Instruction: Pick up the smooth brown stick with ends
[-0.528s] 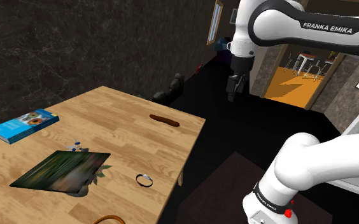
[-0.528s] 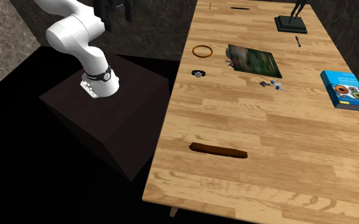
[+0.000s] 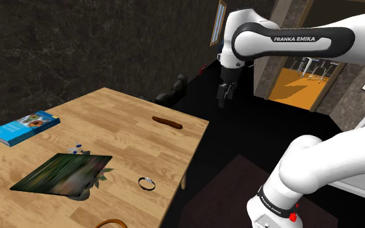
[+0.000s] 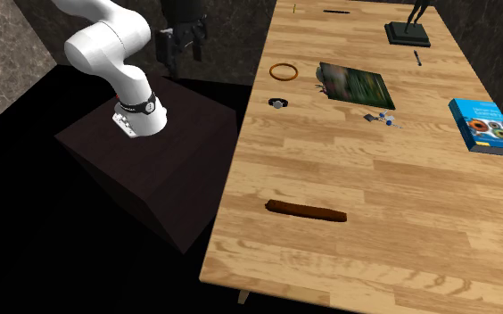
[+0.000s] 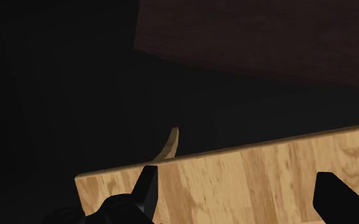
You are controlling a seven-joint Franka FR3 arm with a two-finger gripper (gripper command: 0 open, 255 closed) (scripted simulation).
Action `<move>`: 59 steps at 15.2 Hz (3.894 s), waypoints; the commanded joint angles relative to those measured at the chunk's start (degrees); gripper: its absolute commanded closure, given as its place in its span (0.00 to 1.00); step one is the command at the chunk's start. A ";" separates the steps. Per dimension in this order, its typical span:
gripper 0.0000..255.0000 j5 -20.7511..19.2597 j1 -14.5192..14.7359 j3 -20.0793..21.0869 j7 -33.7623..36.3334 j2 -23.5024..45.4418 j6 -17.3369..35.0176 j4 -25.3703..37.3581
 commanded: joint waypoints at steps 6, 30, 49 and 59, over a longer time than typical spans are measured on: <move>0.00 -0.17 0.36 -2.25 -3.48 13.59 12.23 2.28; 0.00 6.53 -0.63 -2.59 -17.63 65.99 31.30 37.50; 1.00 7.25 -1.12 -1.68 -19.10 78.15 34.18 46.96; 1.00 7.18 -1.08 -1.75 -19.15 75.25 31.16 47.08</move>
